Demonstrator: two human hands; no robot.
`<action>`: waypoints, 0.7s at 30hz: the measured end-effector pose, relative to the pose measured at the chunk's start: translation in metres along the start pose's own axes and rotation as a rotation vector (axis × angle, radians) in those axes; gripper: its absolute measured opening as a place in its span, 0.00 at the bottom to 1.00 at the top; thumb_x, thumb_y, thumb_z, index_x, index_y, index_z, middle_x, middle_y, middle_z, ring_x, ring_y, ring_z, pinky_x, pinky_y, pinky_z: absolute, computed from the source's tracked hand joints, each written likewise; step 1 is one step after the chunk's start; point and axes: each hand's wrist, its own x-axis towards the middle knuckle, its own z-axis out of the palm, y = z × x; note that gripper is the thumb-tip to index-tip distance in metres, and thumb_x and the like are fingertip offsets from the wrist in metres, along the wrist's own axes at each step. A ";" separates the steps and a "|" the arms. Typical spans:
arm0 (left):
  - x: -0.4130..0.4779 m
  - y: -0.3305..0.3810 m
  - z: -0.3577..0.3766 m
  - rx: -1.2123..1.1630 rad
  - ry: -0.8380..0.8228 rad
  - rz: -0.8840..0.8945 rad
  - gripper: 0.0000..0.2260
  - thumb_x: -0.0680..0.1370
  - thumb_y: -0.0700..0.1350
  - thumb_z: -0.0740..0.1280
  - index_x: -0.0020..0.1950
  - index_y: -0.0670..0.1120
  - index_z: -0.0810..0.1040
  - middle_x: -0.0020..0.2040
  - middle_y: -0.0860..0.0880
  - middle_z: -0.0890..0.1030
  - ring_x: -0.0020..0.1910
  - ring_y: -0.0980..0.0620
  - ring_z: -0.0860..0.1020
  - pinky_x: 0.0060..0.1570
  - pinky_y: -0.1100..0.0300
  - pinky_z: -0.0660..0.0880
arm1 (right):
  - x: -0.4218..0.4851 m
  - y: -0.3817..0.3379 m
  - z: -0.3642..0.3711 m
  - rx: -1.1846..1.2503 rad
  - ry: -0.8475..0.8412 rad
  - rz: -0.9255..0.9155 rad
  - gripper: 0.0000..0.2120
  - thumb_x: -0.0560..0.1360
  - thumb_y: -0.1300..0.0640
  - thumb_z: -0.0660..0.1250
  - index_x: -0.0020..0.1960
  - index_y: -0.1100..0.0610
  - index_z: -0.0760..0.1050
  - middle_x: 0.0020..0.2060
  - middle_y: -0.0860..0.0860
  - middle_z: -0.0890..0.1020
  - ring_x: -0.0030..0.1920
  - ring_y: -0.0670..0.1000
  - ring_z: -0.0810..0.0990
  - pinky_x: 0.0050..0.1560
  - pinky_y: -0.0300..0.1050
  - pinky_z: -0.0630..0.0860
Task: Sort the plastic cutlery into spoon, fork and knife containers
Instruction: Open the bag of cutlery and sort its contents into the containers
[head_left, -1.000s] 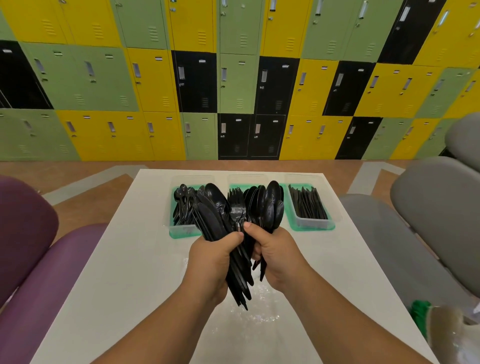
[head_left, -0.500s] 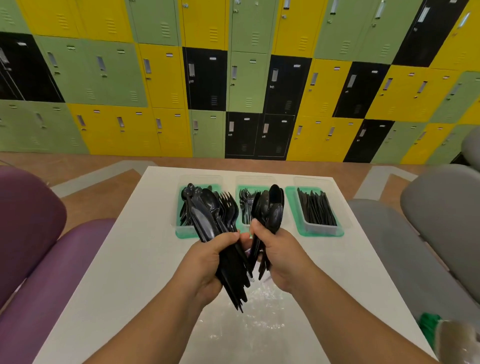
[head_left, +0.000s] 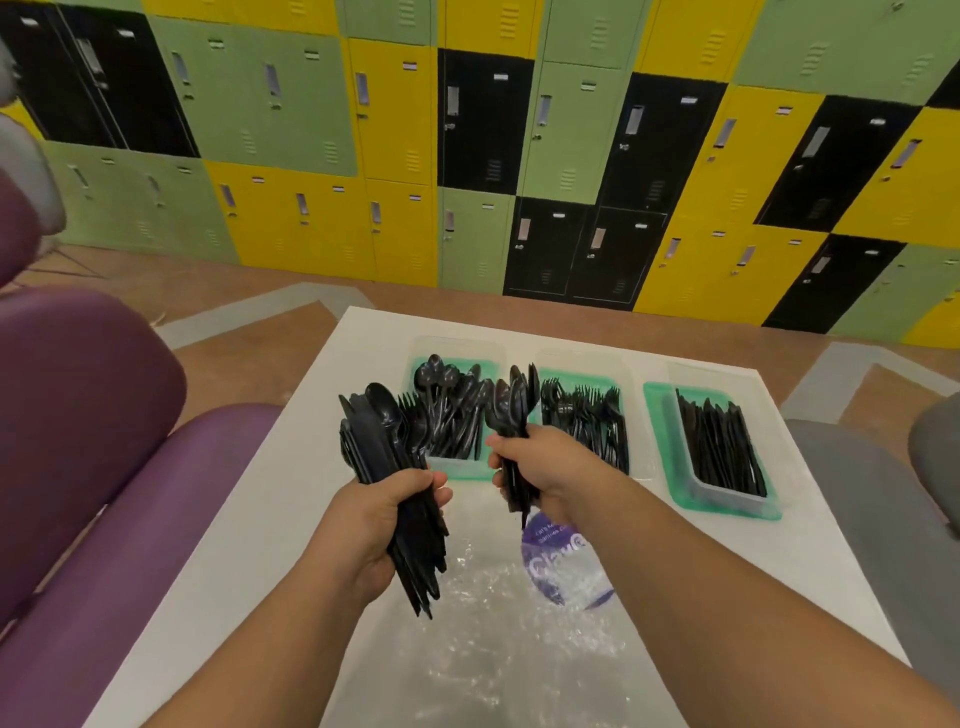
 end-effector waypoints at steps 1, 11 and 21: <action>0.006 0.002 -0.002 -0.003 0.013 0.007 0.04 0.75 0.35 0.67 0.43 0.35 0.81 0.34 0.43 0.84 0.33 0.51 0.84 0.45 0.54 0.78 | 0.013 -0.006 0.006 -0.001 0.005 -0.001 0.05 0.80 0.58 0.62 0.48 0.58 0.74 0.35 0.53 0.77 0.33 0.50 0.76 0.35 0.45 0.73; 0.047 0.015 -0.017 -0.028 0.097 0.015 0.03 0.72 0.35 0.70 0.45 0.37 0.82 0.40 0.40 0.85 0.40 0.47 0.84 0.40 0.55 0.79 | 0.118 -0.032 0.061 0.064 0.046 0.034 0.21 0.73 0.68 0.70 0.64 0.67 0.72 0.43 0.57 0.83 0.35 0.53 0.83 0.50 0.50 0.80; 0.054 0.007 -0.021 -0.052 0.111 0.009 0.08 0.72 0.34 0.70 0.50 0.36 0.80 0.41 0.39 0.85 0.42 0.45 0.83 0.42 0.52 0.79 | 0.148 -0.027 0.072 -0.112 0.139 0.050 0.14 0.70 0.56 0.75 0.41 0.64 0.74 0.35 0.57 0.81 0.42 0.59 0.82 0.52 0.52 0.80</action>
